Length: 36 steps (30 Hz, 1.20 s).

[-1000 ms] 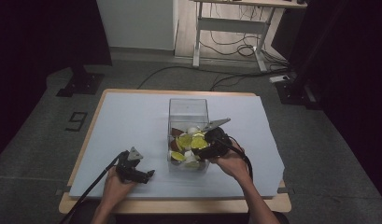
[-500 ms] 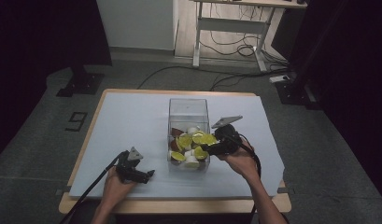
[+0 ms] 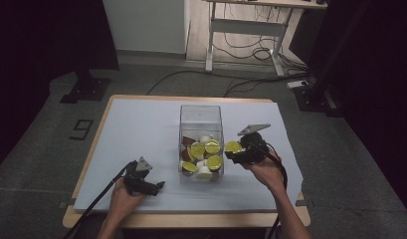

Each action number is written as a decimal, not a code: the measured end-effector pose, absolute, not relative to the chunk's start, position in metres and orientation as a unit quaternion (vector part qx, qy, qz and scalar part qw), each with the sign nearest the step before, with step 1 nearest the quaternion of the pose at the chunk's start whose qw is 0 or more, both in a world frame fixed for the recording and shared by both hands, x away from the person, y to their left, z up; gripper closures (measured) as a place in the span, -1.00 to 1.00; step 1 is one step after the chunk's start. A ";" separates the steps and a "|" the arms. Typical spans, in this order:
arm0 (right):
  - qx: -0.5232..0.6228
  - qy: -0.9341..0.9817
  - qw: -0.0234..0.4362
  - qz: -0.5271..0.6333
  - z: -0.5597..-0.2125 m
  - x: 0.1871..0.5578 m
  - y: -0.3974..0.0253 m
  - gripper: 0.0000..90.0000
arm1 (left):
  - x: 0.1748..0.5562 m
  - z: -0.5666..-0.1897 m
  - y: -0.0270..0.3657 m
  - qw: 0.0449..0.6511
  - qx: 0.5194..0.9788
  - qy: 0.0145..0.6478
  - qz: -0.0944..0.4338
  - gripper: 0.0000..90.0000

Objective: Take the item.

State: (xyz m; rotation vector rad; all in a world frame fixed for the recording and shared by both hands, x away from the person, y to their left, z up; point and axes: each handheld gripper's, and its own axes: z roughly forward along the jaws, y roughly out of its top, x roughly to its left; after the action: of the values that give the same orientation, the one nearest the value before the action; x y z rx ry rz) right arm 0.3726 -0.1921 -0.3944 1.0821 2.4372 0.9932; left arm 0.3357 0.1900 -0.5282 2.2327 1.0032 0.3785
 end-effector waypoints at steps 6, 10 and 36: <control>0.386 0.842 0.152 0.346 -0.397 0.375 -0.206 -0.15 | 0.336 -0.528 0.190 0.326 0.852 0.383 0.144 -0.94; 0.390 0.840 0.157 0.343 -0.400 0.376 -0.213 -0.15 | 0.336 -0.528 0.190 0.326 0.852 0.383 0.144 -0.94; 0.406 0.832 0.170 0.338 -0.434 0.369 -0.245 -0.15 | 0.336 -0.528 0.190 0.326 0.852 0.383 0.144 -0.94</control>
State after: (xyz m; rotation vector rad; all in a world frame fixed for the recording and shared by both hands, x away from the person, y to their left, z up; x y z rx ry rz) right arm 0.3694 -0.2445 -0.4336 1.1537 2.3630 0.9612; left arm 0.3358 0.1900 -0.5283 2.2327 1.0031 0.3784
